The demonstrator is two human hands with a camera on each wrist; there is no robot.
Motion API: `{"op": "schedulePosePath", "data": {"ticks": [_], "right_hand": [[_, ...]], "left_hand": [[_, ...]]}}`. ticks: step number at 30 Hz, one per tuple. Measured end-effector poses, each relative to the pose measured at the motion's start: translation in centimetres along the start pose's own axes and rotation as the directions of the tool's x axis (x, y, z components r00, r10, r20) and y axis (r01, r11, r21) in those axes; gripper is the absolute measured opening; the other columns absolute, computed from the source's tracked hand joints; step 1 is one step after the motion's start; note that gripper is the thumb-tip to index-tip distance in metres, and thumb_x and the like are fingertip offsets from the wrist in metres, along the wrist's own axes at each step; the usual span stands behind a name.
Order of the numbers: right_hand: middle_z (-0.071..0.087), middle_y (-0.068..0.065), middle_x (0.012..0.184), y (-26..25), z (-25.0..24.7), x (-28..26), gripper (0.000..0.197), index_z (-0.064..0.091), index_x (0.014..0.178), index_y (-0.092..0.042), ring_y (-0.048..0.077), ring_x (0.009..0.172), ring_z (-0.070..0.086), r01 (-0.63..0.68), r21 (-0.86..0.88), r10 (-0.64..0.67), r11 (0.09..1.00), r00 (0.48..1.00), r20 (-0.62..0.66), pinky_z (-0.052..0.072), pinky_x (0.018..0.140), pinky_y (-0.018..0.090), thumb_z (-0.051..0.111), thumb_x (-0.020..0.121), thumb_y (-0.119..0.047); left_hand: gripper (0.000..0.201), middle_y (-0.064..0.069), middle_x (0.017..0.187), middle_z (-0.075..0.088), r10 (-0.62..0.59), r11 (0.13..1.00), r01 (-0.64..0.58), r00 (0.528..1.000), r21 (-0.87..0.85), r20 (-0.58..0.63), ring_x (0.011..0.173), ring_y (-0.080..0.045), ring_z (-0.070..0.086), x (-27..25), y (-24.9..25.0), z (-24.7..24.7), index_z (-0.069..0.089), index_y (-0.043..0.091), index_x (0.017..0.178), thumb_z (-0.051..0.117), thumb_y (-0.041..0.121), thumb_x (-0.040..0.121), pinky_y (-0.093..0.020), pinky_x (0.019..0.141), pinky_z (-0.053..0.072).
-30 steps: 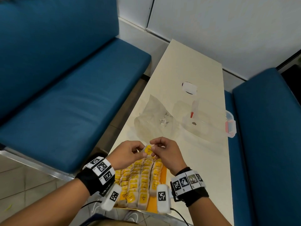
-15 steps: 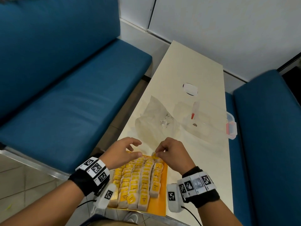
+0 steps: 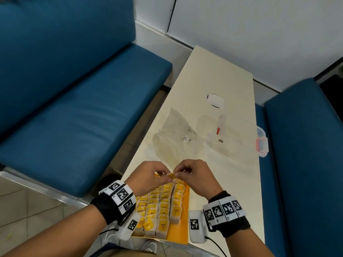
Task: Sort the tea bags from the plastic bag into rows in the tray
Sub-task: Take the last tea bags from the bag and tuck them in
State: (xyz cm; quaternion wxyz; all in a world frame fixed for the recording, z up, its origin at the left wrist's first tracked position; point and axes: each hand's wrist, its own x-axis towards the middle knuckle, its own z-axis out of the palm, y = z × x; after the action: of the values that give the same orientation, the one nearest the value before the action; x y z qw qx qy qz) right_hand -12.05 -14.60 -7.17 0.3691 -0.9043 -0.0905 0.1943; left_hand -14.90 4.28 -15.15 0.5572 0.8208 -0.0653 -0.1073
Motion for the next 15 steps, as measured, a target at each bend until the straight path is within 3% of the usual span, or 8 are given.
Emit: {"op": "schedulePosePath", "data": {"ticks": [2, 6, 11, 15], "right_hand": [[0.069, -0.009, 0.073, 0.0, 0.0, -0.1, 0.012, 0.074, 0.077, -0.023, 0.0, 0.064, 0.057, 0.001, -0.064, -0.001, 0.998, 1.0, -0.007, 0.045, 0.062, 0.013, 0.074, 0.082, -0.011], [0.069, -0.01, 0.084, 0.5, -0.2, -0.8, 0.011, 0.074, 0.085, -0.024, 0.003, 0.07, 0.057, 0.034, -0.314, -0.018, 0.949, 0.998, 0.055, 0.045, 0.066, 0.019, 0.067, 0.087, -0.016], [0.073, -0.004, 0.094, 2.4, 0.7, -3.0, 0.018, 0.076, 0.09, -0.021, 0.014, 0.086, 0.065, 0.101, -0.536, 0.061, 0.838, 0.959, 0.276, 0.054, 0.075, 0.034, 0.06, 0.085, -0.016], [0.075, 0.001, 0.09, 3.8, 2.1, -4.5, 0.018, 0.077, 0.087, -0.016, 0.016, 0.082, 0.068, 0.124, -0.531, 0.148, 0.838, 0.885, 0.441, 0.057, 0.076, 0.034, 0.06, 0.084, -0.012]], "left_hand": [[0.005, 0.017, 0.082, 0.071, -0.016, 1.0, 0.015, 1.0, 0.025, 0.006, 0.082, -0.001, 0.065, -0.2, 0.1, 0.3, 0.076, 0.034, 0.085, 0.08, 0.037, 0.084, -0.012, 0.07, 0.046], [0.016, 0.018, 0.097, 0.07, -0.059, 0.997, 0.057, 0.998, 0.055, 0.02, 0.088, -0.001, 0.064, -0.6, -0.5, 0.1, 0.073, 0.037, 0.1, 0.078, 0.043, 0.085, -0.013, 0.073, 0.048], [0.019, 0.012, 0.095, 0.064, -0.189, 0.969, 0.209, 0.97, 0.132, -0.15, 0.081, -0.004, 0.062, -1.5, -2.7, -2.2, 0.071, 0.037, 0.104, 0.078, 0.037, 0.086, -0.015, 0.069, 0.047], [0.035, 0.008, 0.094, 0.058, -0.269, 0.942, 0.308, 0.932, 0.137, -0.244, 0.078, -0.008, 0.058, -2.5, -4.8, -3.2, 0.064, 0.034, 0.118, 0.078, 0.036, 0.086, -0.02, 0.068, 0.046]]}}
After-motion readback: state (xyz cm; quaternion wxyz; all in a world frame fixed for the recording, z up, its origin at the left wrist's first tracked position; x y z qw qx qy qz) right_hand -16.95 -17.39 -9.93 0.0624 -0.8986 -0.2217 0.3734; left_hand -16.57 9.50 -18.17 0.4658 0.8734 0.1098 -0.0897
